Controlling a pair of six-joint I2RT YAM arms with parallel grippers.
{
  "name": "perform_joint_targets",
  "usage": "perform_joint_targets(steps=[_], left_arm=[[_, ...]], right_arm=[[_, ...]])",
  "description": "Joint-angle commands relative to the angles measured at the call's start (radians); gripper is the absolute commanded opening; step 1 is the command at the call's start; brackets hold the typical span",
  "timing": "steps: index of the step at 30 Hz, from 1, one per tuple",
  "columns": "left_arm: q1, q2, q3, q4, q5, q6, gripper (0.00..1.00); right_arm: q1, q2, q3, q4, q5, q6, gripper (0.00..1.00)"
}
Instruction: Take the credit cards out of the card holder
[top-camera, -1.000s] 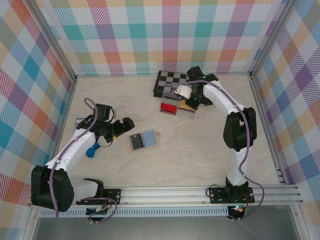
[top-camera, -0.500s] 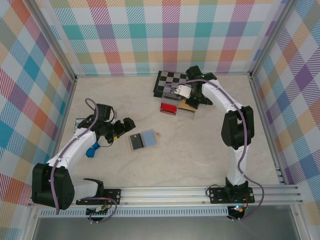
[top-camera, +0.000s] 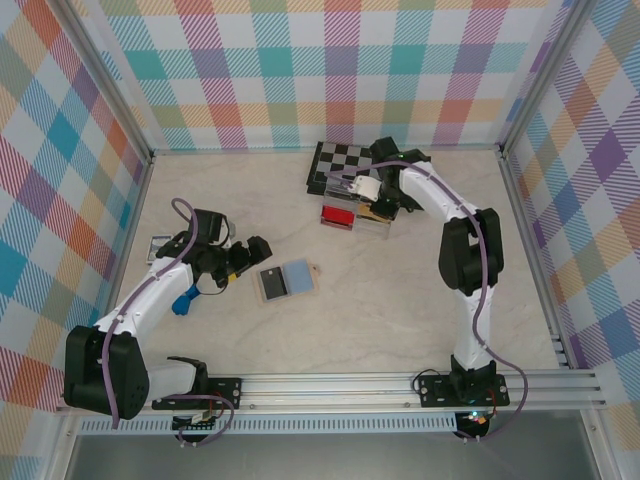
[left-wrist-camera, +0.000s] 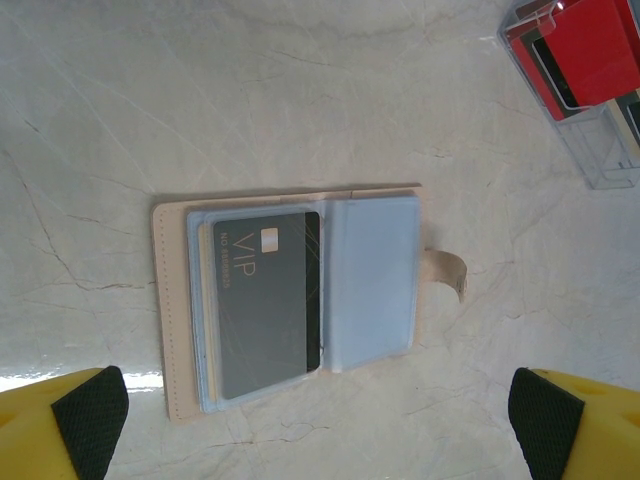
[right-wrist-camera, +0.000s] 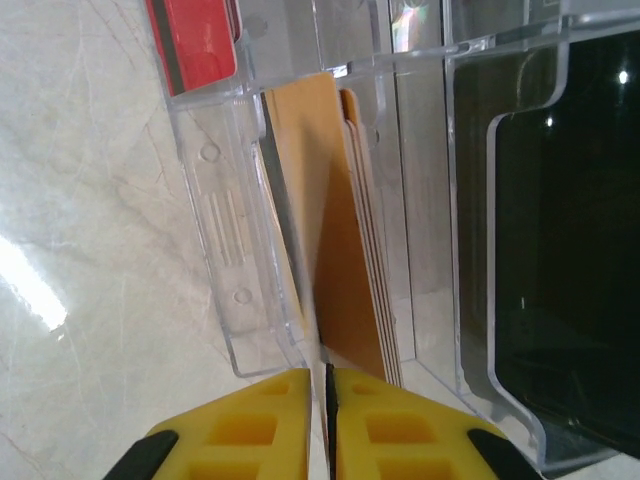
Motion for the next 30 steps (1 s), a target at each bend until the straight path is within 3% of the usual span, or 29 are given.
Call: perform_joint_targets(steps=[1,12,21,30], left_arm=[[0.009,0.007,-0.014,0.018,0.025,-0.007,1.00],[0.009,0.000,-0.020,0.016,0.030,-0.004,1.00],[0.009,-0.007,-0.027,0.016,0.034,-0.001,1.00],[-0.004,-0.032,-0.046,0.016,0.026,-0.047,1.00]], right_arm=[[0.012,0.026,0.038,-0.009,0.003,0.026,0.14],[0.018,0.000,0.066,0.064,0.065,0.111,0.17],[0.021,-0.035,0.054,0.060,0.040,0.194,0.16],[0.036,-0.267,-0.079,0.106,-0.141,0.597,0.35]])
